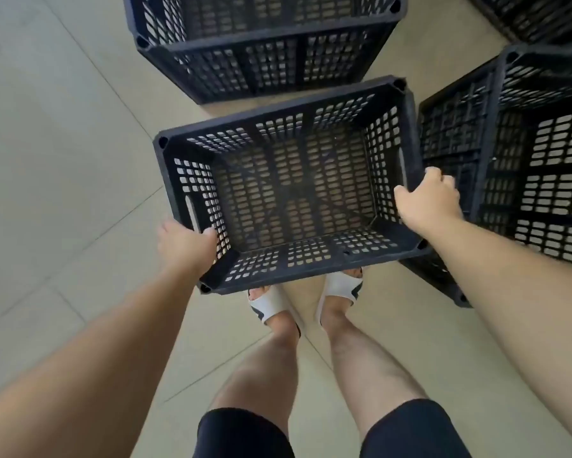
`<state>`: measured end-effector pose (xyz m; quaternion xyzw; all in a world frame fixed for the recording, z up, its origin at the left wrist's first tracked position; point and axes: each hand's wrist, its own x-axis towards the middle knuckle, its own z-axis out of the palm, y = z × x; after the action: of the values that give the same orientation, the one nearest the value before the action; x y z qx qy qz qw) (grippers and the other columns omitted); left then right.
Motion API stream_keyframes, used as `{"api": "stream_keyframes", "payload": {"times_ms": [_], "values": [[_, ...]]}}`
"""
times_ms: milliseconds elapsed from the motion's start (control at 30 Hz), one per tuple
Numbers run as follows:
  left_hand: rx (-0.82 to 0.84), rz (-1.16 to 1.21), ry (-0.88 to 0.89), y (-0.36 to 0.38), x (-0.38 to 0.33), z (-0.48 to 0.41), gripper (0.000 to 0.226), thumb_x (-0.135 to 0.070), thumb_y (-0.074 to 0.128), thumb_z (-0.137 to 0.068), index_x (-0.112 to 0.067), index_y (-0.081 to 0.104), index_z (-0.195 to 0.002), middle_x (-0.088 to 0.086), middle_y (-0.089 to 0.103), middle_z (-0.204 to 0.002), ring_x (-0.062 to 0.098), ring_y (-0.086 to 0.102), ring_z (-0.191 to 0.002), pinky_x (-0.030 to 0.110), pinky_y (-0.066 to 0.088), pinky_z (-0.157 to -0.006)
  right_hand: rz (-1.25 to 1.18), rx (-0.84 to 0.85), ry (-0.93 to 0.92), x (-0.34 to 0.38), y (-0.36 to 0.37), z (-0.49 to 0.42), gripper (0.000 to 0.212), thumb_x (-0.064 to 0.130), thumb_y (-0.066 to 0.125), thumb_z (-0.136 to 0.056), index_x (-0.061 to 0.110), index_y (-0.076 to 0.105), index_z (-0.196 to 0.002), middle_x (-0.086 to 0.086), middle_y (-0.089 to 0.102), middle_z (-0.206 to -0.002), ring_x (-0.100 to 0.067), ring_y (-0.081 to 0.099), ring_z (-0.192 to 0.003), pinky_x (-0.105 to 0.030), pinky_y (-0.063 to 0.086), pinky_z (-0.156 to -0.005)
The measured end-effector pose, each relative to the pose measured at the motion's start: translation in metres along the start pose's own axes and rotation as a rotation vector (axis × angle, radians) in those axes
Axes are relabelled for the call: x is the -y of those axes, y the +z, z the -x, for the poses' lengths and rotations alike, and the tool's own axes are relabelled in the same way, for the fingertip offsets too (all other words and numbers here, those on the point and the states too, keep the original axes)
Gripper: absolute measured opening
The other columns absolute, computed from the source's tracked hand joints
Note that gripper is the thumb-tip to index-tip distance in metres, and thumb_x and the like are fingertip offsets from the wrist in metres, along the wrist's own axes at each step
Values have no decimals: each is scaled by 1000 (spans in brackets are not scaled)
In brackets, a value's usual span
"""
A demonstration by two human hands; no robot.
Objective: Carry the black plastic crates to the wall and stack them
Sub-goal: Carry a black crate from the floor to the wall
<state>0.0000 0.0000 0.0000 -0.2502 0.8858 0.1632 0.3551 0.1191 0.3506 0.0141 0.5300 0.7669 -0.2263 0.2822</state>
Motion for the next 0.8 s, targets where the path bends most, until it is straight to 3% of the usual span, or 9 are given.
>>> {"api": "stream_keyframes", "payload": {"times_ms": [67, 133, 200, 267, 400, 500, 633, 700, 800], "values": [[-81, 98, -52, 8, 6, -26, 86, -51, 55, -61, -13, 45, -137, 11, 55, -132, 37, 61, -116, 57, 53, -95, -20, -20, 11, 0, 9, -17, 68, 41, 54, -99, 12, 27, -154, -16, 31, -156, -38, 36, -140, -51, 40, -105], [-48, 155, -99, 11, -2, -34, 67, -42, 57, -70, -16, 49, -132, 9, 61, -124, 34, 65, -107, 53, 55, -92, -55, -11, 15, 1, 16, -32, 69, 39, 55, -99, 11, 26, -155, -16, 32, -157, -39, 40, -138, -50, 42, -103], [0, 226, -84, 16, -8, -41, 39, -29, 56, -82, -19, 58, -119, 4, 69, -103, 28, 69, -91, 44, 57, -83, -75, -12, 7, 3, 23, -45, 68, 36, 54, -100, 11, 23, -156, -16, 35, -156, -39, 43, -136, -48, 44, -100], [0, 273, -74, 20, -8, -51, 29, -23, 52, -87, -20, 63, -114, 0, 70, -91, 26, 69, -83, 42, 58, -79, -129, -18, 18, 7, 26, -55, 66, 34, 52, -101, 11, 23, -156, -18, 42, -152, -40, 48, -131, -46, 45, -98], [31, 383, -120, 21, -2, -73, 13, -22, 51, -93, -20, 63, -94, 1, 70, -94, 20, 66, -83, 39, 56, -85, -325, -13, 71, 6, 33, -80, 45, 30, 45, -102, 9, 41, -142, -14, 62, -128, -34, 63, -112, -47, 51, -96], [70, 415, -155, 20, 3, -83, 14, -18, 51, -97, -13, 63, -94, 8, 68, -98, 20, 62, -79, 37, 55, -83, -404, 15, 98, 5, 33, -88, 42, 28, 44, -104, 11, 43, -142, -4, 68, -117, -27, 66, -108, -40, 49, -95], [68, 410, -139, 7, 2, -75, 16, -15, 47, -99, -11, 61, -106, 6, 62, -95, 19, 58, -75, 30, 49, -64, -470, 94, 133, 6, 23, -74, 58, 24, 43, -107, 17, 21, -160, -2, 65, -125, -20, 63, -108, -38, 42, -98], [66, 418, -137, -6, 5, -62, 15, -14, 46, -99, -12, 59, -105, 4, 60, -90, 16, 55, -70, 29, 47, -64, -466, 86, 130, 5, 17, -60, 58, 23, 43, -107, 16, 21, -160, -4, 65, -124, -21, 64, -110, -37, 43, -95], [59, 406, -131, -34, 12, -35, 15, -14, 45, -99, -12, 59, -104, 5, 60, -88, 17, 55, -70, 32, 50, -69, -466, 82, 124, 1, 4, -34, 55, 22, 43, -106, 13, 26, -158, -3, 64, -116, -17, 64, -96, -33, 41, -87]]}}
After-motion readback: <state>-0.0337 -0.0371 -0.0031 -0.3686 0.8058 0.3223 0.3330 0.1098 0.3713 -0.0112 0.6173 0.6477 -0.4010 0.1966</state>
